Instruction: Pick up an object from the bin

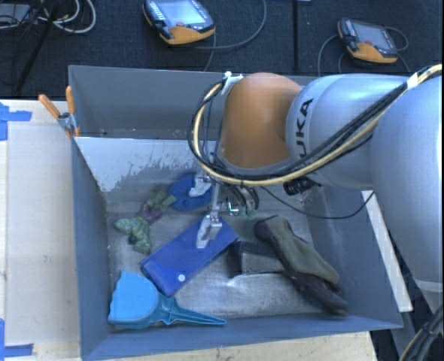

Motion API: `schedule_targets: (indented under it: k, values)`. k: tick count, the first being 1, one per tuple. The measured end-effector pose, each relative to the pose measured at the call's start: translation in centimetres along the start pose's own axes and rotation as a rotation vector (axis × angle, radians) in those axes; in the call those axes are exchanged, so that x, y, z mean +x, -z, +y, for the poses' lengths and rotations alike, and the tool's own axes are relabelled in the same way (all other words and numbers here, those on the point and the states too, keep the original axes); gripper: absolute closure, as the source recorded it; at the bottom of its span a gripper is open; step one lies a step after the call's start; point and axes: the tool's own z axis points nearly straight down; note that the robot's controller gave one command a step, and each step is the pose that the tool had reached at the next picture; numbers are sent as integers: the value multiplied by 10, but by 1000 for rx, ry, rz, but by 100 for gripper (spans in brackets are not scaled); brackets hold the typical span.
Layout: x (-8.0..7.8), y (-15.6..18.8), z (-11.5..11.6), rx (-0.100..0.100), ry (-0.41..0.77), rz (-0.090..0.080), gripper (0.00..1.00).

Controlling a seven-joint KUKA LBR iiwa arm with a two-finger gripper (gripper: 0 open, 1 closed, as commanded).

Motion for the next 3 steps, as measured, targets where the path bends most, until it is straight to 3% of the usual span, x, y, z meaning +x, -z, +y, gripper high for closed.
schedule_targets:
  k: [1, 2, 3]
  values:
    - [-2, 5, 0, -1, -2, -7, 0]
    - [45, -39, -29, -8, 363, -103, 100]
    - [45, -39, -29, -8, 362, -103, 100]
